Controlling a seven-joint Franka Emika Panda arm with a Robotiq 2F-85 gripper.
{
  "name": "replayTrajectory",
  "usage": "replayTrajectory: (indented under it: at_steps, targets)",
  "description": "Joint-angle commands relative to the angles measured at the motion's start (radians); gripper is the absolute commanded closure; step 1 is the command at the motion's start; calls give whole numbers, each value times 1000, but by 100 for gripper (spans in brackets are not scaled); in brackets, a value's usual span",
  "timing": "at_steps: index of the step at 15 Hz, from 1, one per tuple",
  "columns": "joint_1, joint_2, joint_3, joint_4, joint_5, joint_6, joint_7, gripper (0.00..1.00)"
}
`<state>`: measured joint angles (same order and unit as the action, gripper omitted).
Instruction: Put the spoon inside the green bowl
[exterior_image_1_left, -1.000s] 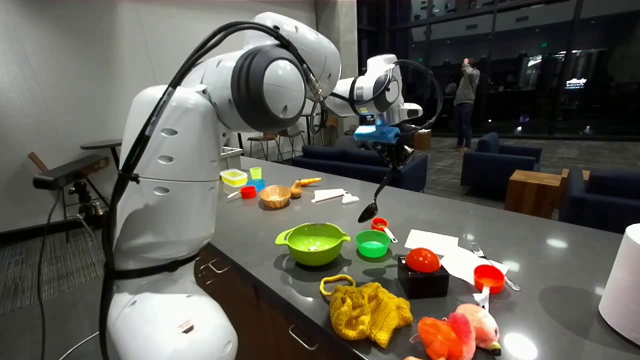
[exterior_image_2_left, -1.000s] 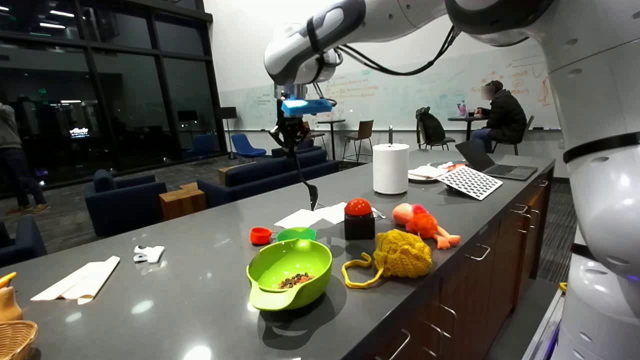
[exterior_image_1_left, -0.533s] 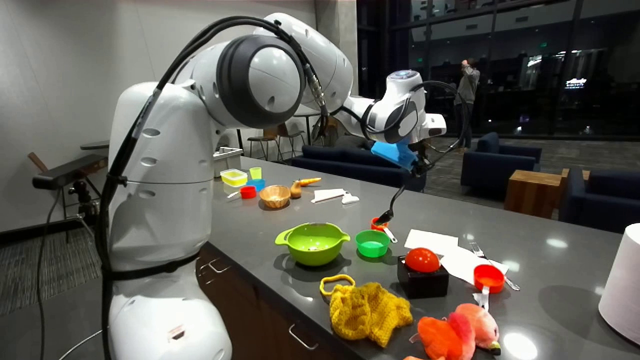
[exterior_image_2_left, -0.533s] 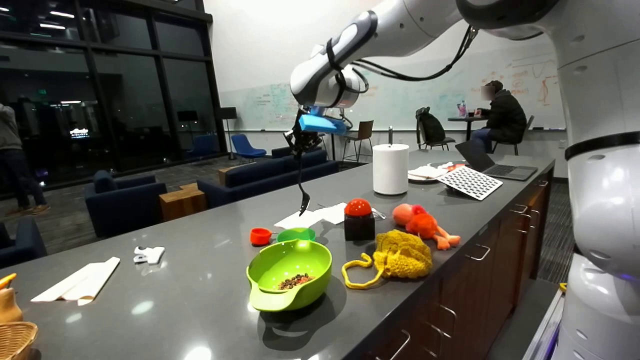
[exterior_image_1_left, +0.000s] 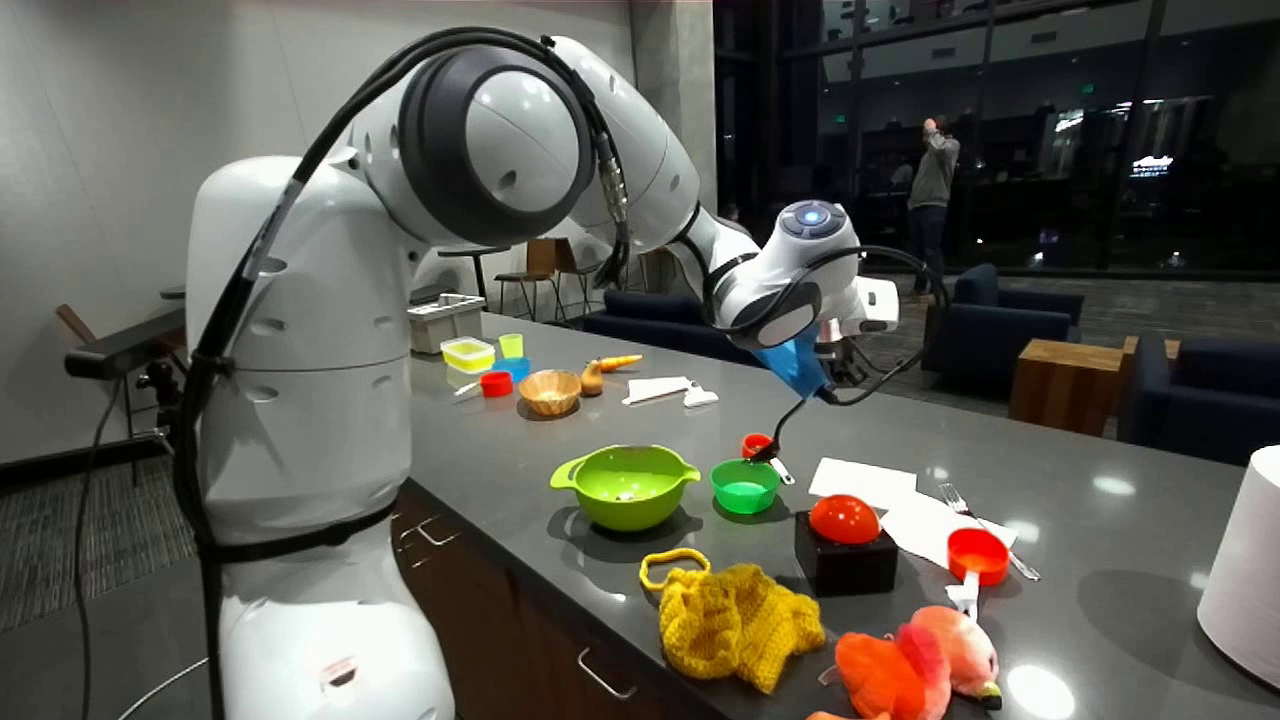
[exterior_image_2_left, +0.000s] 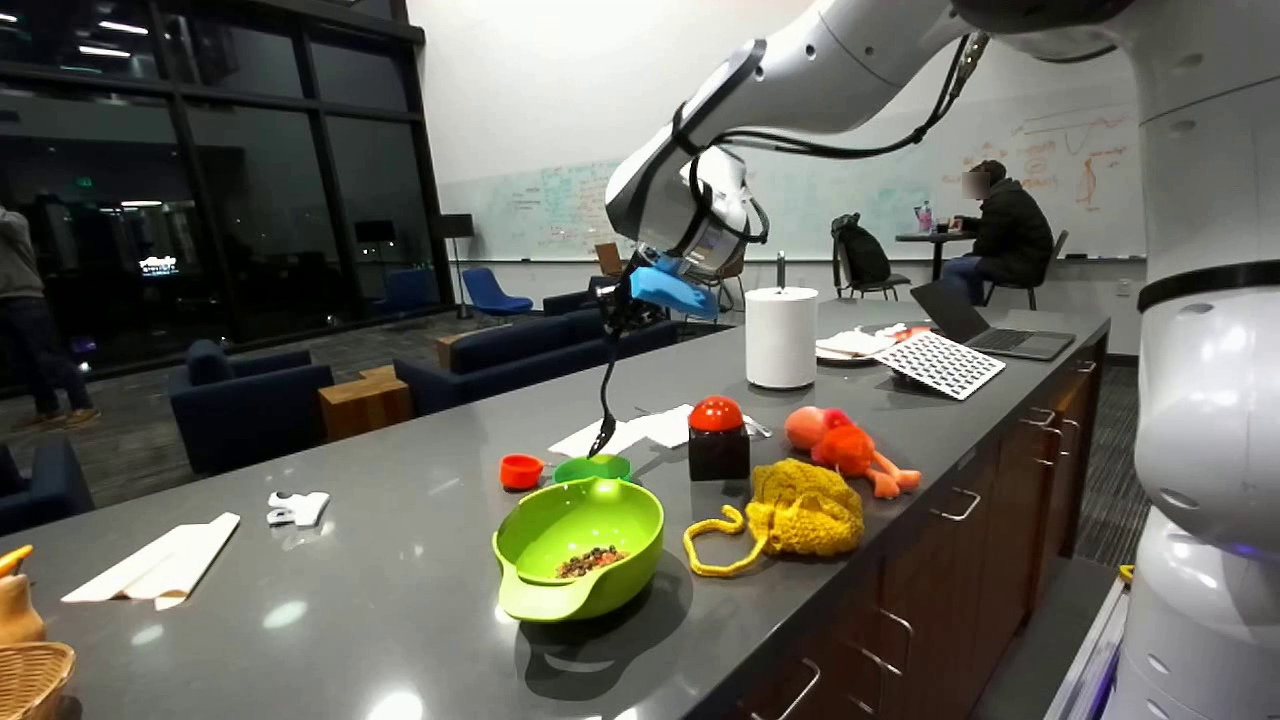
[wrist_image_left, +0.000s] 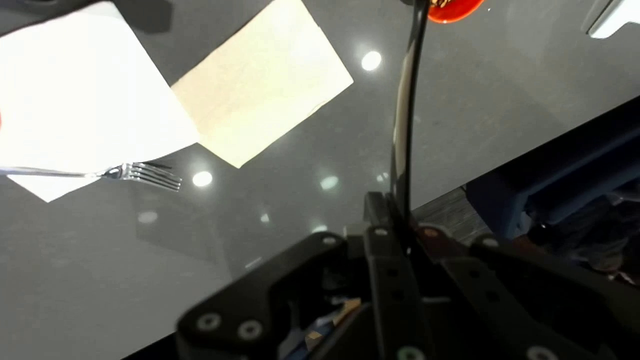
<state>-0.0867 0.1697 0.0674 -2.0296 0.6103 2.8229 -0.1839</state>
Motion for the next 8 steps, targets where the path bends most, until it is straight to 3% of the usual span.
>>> replayTrajectory:
  at_steps: [1,8]
  targets:
    - [-40,-70,50,-107,216,28,-171,99]
    - [-31,-84,48,-170,424,28,-382,99]
